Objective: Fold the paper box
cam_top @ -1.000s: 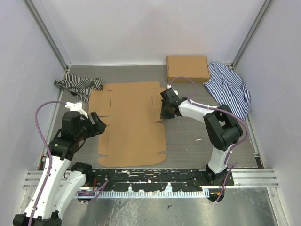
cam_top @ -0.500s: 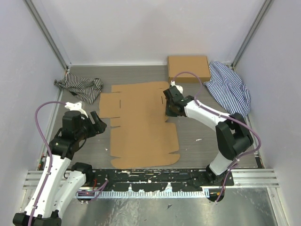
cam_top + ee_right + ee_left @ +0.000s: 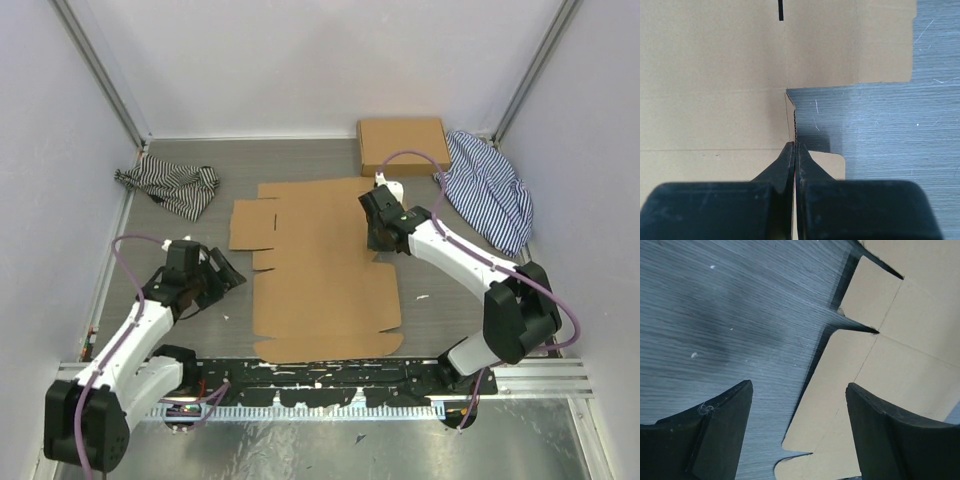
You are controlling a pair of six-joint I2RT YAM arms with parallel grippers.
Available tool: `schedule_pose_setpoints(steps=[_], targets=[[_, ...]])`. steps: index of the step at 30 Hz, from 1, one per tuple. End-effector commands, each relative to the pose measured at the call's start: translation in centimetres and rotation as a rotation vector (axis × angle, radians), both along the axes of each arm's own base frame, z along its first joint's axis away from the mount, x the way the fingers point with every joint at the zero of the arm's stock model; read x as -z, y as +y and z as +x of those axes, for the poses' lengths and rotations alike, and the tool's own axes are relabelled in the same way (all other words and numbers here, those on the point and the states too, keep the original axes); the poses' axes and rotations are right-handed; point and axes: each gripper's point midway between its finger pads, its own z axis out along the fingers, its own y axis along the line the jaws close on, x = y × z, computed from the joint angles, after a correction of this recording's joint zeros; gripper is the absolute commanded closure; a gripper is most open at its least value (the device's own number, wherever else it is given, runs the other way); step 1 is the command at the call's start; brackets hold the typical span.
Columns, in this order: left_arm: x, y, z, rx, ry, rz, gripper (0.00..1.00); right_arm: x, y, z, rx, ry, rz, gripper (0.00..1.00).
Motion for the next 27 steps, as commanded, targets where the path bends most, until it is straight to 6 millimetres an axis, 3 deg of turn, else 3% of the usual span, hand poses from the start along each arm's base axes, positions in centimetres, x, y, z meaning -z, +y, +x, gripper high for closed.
schedule_pose_setpoints(steps=[1, 8, 15, 27], targets=[[-0.7, -1.8, 2.4, 0.005, -0.053, -0.097, 0.17, 0.4, 0.6, 0.2, -0.016, 0.009, 0.022, 0.99], [0.1, -1.7, 3.9, 0.006, -0.061, -0.063, 0.16, 1.7, 1.7, -1.2, -0.068, 0.055, 0.086, 0.99], [1.5, -1.8, 5.2, 0.030, -0.015, -0.027, 0.17, -0.5, 3.3, -1.6, -0.139, 0.042, 0.166, 0.99], [4.1, -2.7, 4.4, 0.066, 0.069, -0.036, 0.21, -0.4, 4.1, -2.7, -0.212, 0.070, 0.206, 0.99]])
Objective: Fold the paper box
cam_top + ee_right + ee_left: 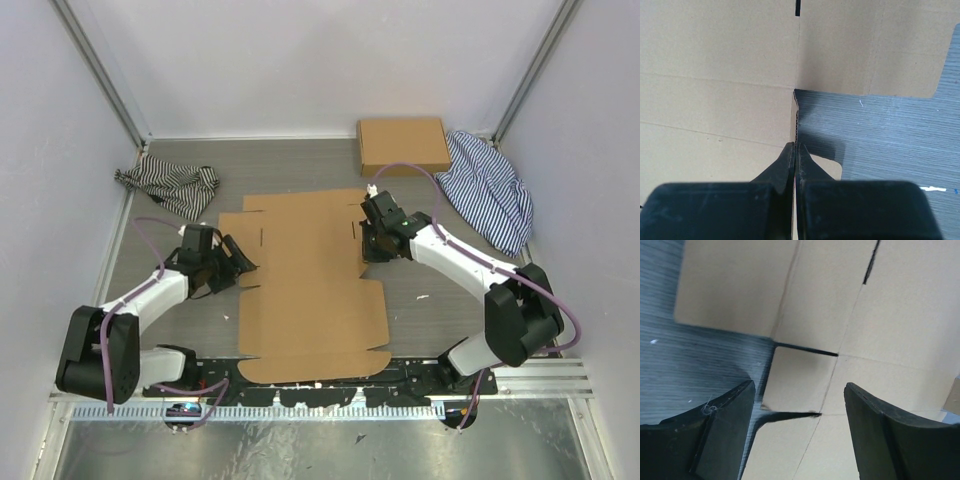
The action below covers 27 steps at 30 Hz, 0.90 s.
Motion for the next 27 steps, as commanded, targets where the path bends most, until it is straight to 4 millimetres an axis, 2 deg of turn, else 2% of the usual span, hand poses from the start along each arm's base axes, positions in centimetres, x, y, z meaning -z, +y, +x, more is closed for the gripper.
schedule_pose_setpoints(steps=[1, 8, 18, 27], targets=[[1.2, -0.6, -0.7, 0.034, 0.031, 0.002, 0.21, -2.4, 1.2, 0.7, -0.040, -0.071, 0.073, 0.99], [1.5, -0.9, -1.9, 0.065, 0.059, 0.029, 0.25, -1.9, 1.4, 0.8, -0.039, -0.060, 0.074, 0.99], [-2.2, 0.0, -2.4, 0.044, -0.036, 0.049, 0.27, -1.5, 1.3, 1.0, -0.025, -0.052, 0.064, 0.99], [-3.0, 0.2, -3.3, 0.027, -0.096, 0.024, 0.28, -2.0, 1.7, 0.9, -0.033, -0.059, 0.089, 0.99]])
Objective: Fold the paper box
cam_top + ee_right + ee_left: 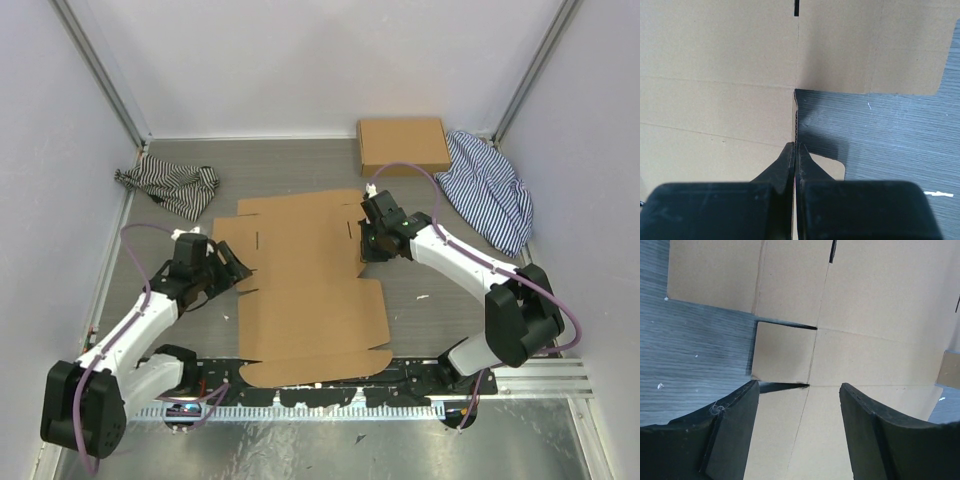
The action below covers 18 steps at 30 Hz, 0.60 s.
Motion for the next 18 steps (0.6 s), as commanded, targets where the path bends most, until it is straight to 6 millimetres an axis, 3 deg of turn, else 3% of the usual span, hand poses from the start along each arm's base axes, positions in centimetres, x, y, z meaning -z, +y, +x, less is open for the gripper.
schedule_pose_setpoints(steps=[1, 6, 10, 18], targets=[[0.3, 0.2, -0.7, -0.008, -0.015, -0.001, 0.28, -1.6, 1.0, 0.9, -0.012, -0.055, 0.057, 0.99], [2.0, 1.4, -1.4, -0.020, 0.067, 0.080, 0.26, -1.1, 1.0, 0.8, -0.010, -0.043, 0.052, 0.99], [4.0, 1.2, -1.8, -0.005, 0.135, 0.089, 0.25, -1.2, 1.4, 0.6, -0.017, -0.039, 0.072, 0.99], [4.4, 0.5, -1.4, -0.003, 0.121, 0.044, 0.25, -2.7, 1.8, 0.1, -0.041, -0.051, 0.106, 0.99]])
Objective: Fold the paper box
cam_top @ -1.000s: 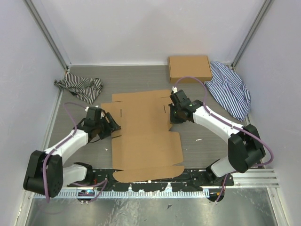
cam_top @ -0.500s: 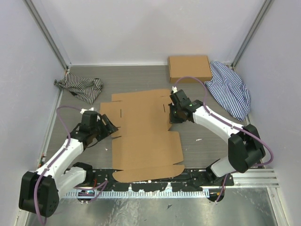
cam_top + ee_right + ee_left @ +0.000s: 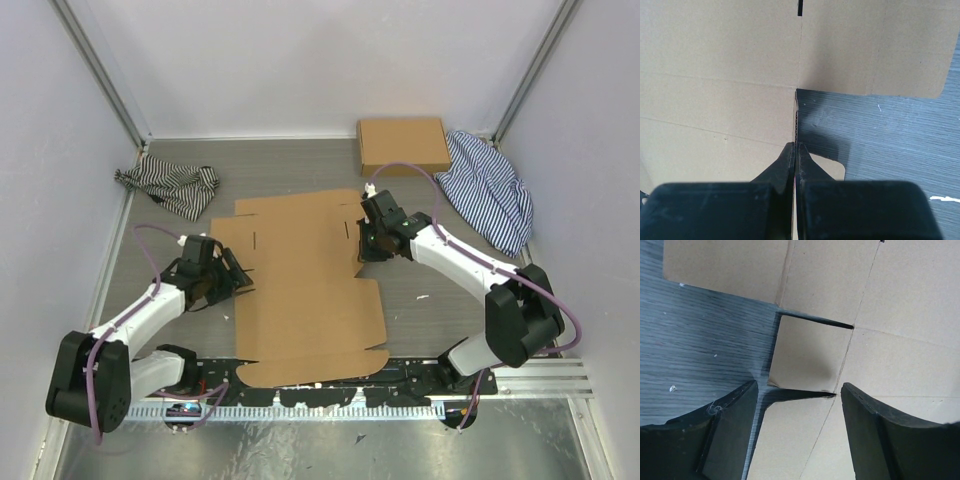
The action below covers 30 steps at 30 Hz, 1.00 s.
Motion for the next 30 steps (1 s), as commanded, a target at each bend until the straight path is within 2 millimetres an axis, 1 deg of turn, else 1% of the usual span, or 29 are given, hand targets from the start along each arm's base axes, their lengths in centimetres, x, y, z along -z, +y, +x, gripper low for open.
schedule_pose_setpoints(steps=[1, 7, 11, 19, 26, 30], targets=[[0.5, -0.3, -0.2, 0.005, -0.007, -0.018, 0.25, -2.7, 1.1, 0.0, -0.030, -0.052, 0.078, 0.99], [0.2, -0.4, -0.2, 0.007, -0.017, -0.027, 0.26, -3.3, 1.0, -0.2, -0.031, -0.062, 0.085, 0.99], [-0.2, -0.6, -0.2, 0.008, -0.025, -0.039, 0.27, -3.2, 1.0, -0.2, -0.030, -0.058, 0.082, 0.99], [-1.8, -0.8, 0.2, 0.001, -0.090, -0.066, 0.29, -3.1, 1.3, -0.4, -0.037, -0.054, 0.097, 0.99], [-1.5, -0.9, 0.1, 0.008, -0.075, -0.067, 0.31, -3.5, 1.1, -0.6, -0.037, -0.063, 0.099, 0.99], [-2.3, -1.0, 0.2, 0.001, -0.102, -0.085, 0.34, -3.3, 1.0, -0.6, -0.035, -0.061, 0.095, 0.99]])
